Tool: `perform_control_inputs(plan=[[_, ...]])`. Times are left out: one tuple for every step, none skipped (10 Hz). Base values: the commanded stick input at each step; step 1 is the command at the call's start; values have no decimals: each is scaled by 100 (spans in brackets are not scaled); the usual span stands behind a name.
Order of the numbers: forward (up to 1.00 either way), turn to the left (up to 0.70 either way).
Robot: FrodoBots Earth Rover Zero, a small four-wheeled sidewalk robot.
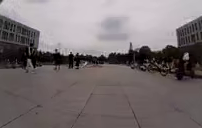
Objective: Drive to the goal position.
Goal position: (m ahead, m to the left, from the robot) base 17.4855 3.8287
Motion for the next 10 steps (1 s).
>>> perform_control_inputs(plan=[[66,1],[66,1],[67,1],[68,1],[68,1],[68,1],[68,1],[68,1],[68,1],[68,-1]])
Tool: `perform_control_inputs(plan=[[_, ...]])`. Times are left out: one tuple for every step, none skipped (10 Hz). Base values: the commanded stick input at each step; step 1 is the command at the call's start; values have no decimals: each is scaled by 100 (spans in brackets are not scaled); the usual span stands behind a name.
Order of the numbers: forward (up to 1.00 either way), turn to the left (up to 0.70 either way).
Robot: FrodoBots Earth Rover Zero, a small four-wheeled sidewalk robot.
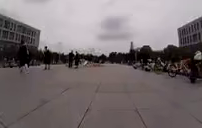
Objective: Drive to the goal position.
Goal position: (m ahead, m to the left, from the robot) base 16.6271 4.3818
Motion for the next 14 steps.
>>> perform_control_inputs(plan=[[68,-10],[68,-13],[68,-13],[68,-13],[68,-13],[68,-13],[68,-13],[69,-12],[70,-6],[70,0],[69,1],[69,1],[69,1],[69,1]])
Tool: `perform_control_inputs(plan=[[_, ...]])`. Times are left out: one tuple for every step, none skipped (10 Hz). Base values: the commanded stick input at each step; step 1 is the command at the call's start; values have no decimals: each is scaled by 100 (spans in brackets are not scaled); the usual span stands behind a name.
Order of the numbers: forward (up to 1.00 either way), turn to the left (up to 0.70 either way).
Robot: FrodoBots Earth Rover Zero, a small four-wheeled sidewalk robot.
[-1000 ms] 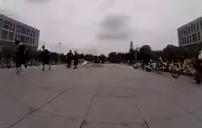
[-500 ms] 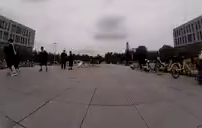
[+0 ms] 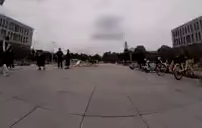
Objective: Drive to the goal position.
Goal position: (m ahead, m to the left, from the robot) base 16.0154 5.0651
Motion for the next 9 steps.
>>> perform_control_inputs(plan=[[69,1],[69,1],[69,-3],[69,-4],[69,-5],[69,-13],[69,-13],[69,-13],[69,-13]])
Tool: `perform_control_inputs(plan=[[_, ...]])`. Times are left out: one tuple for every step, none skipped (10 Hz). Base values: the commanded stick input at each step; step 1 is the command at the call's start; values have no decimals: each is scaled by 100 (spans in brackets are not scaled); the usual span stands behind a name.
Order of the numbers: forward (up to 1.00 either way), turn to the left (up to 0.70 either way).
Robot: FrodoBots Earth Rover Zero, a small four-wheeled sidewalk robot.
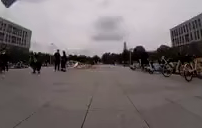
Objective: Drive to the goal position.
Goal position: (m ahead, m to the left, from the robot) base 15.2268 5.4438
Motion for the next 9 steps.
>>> perform_control_inputs(plan=[[69,-13],[69,-13],[69,-13],[69,-13],[69,-13],[69,-13],[70,-3],[70,1],[70,1]])
